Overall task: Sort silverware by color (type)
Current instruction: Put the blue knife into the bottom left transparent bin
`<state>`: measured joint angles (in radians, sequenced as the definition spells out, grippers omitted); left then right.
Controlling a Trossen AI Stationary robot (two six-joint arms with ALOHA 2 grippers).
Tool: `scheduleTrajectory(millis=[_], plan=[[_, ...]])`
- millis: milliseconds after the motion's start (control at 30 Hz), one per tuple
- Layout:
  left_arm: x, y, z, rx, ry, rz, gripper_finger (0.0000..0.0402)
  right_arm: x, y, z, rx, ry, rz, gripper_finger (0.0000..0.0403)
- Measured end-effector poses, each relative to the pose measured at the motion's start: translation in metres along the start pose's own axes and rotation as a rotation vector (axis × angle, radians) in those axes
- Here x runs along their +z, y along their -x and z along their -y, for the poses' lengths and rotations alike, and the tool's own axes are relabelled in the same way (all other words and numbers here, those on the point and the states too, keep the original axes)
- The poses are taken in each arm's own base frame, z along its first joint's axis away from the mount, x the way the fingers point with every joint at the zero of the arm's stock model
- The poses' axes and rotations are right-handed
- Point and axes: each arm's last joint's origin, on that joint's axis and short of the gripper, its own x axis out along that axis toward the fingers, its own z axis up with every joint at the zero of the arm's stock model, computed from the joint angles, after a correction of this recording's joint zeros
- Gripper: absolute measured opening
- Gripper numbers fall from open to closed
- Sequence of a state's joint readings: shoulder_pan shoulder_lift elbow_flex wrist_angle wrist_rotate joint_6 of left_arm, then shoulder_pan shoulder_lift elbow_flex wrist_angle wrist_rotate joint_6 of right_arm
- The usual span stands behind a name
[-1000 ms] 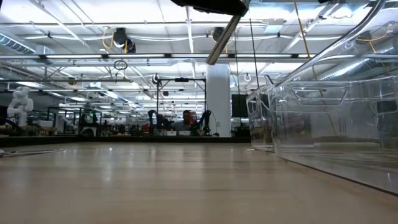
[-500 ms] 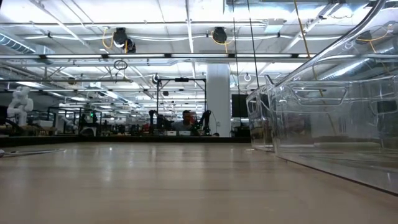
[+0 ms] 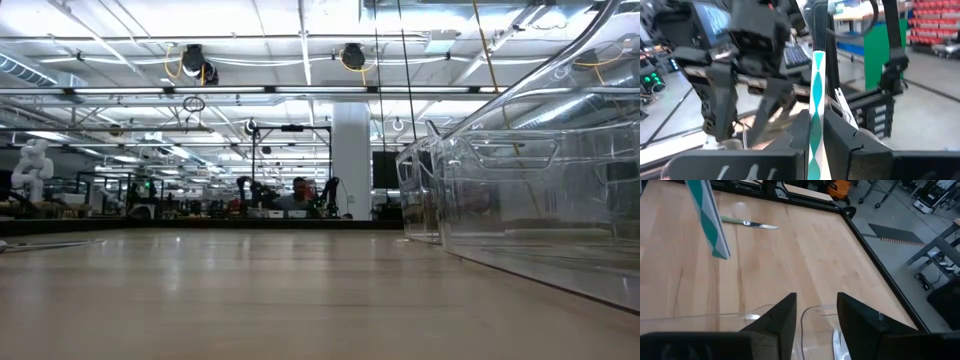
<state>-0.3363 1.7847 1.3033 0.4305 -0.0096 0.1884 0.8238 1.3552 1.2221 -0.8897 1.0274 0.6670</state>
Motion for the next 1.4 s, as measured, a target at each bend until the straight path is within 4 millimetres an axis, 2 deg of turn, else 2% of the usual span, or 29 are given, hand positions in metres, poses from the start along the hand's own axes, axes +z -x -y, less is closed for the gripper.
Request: scheduleTrajectory(millis=[200, 367, 533, 1100, 1400], plan=[[0.006, 0.0, -0.002, 0.025, 0.016, 0.059, 0.0041, -0.003, -0.002, -0.001, -0.021, 0.009, 0.017, 0.0136], [-0.001, -0.007, -0.001, 0.06, 0.01, 0.09, 0.0041, -0.009, -0.007, -0.005, -0.066, 0.022, 0.069, 0.0136], [-0.009, -0.014, 0.001, 0.068, -0.003, 0.117, 0.0041, -0.006, -0.008, -0.008, -0.053, 0.017, 0.095, 0.0136], [0.001, -0.013, 0.01, 0.064, -0.033, 0.22, 0.0042, -0.004, -0.008, -0.018, 0.012, 0.016, 0.134, 0.0136], [0.001, -0.013, 0.01, 0.066, -0.029, 0.23, 0.0042, 0.01, -0.002, -0.023, 0.218, -0.086, 0.111, 0.0136]])
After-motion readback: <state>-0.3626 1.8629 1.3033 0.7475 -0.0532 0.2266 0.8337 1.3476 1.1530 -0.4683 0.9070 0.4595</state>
